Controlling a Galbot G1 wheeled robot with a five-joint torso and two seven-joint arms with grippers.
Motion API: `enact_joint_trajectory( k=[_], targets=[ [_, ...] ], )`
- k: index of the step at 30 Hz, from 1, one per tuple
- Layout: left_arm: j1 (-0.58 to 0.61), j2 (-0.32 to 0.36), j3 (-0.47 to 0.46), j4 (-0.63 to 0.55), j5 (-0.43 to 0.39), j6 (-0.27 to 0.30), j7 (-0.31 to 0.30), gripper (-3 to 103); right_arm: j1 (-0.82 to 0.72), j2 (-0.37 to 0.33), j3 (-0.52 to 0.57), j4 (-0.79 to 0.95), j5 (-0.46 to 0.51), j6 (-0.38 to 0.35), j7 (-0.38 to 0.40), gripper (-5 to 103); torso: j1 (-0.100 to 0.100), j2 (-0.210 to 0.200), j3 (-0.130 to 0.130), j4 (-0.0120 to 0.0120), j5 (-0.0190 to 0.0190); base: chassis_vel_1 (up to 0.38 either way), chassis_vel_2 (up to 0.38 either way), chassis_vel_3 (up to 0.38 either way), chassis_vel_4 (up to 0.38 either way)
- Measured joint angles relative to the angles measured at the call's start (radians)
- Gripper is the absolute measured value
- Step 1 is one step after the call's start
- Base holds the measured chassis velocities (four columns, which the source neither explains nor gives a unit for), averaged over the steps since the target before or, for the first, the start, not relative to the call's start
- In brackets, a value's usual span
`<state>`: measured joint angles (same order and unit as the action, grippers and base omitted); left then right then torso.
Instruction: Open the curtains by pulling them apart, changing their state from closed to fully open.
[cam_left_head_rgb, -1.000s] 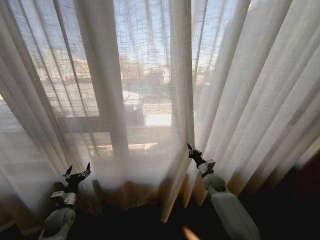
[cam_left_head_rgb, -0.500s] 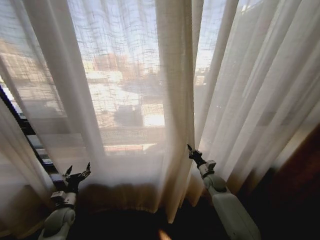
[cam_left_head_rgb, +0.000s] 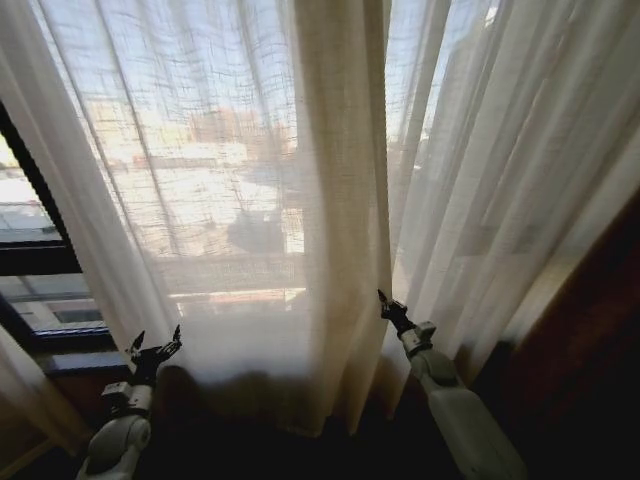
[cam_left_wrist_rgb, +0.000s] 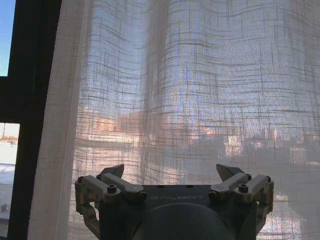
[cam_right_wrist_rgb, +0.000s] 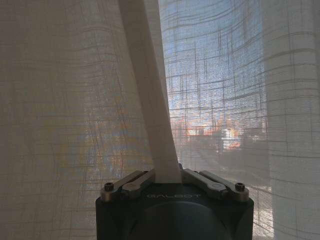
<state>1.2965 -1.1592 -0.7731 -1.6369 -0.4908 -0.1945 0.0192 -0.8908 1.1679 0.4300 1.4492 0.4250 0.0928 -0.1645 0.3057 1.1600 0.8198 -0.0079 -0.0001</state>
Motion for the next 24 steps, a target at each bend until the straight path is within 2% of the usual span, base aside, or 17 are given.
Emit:
enact_joint_trajectory(
  k=[3,5,10,15,22,24],
  targets=[
    [0.0,0.0,0.0,0.0,0.0,0.0,0.0,100,0.0,-0.002,0.002,0.001,0.006,0.0,0.0,0,0.0,0.0,0.0,0.0002,-0.0005,-0.391,-0.343,0.366,0.329],
    [0.0,0.0,0.0,0.0,0.0,0.0,0.0,100,0.001,-0.002,0.003,0.001,0.008,0.0,0.001,0,0.0,0.0,0.0,0.0002,0.0005,-0.365,-0.323,0.362,0.322],
    [0.0,0.0,0.0,0.0,0.0,0.0,0.0,100,0.004,-0.001,0.003,-0.003,0.01,0.0,0.001,0,0.0,0.0,0.0,0.0002,-0.0006,-0.376,-0.332,0.371,0.357],
    [0.0,0.0,0.0,0.0,0.0,0.0,0.0,100,0.006,0.0,0.003,-0.008,0.012,0.007,-0.001,0,0.0,0.0,0.0,0.0004,0.0003,-0.328,-0.352,0.324,0.364],
    [0.0,0.0,0.0,0.0,0.0,0.0,0.0,100,0.007,0.002,-0.001,-0.009,0.027,0.022,-0.002,0,0.0,0.0,0.0,0.0002,0.0002,-0.33,-0.339,0.332,0.351],
    [0.0,0.0,0.0,0.0,0.0,0.0,0.001,100,0.008,0.002,0.002,-0.01,0.025,0.023,-0.002,0,0.0,0.0,0.0,-0.0005,0.0003,-0.205,-0.213,0.238,0.225]
  ],
)
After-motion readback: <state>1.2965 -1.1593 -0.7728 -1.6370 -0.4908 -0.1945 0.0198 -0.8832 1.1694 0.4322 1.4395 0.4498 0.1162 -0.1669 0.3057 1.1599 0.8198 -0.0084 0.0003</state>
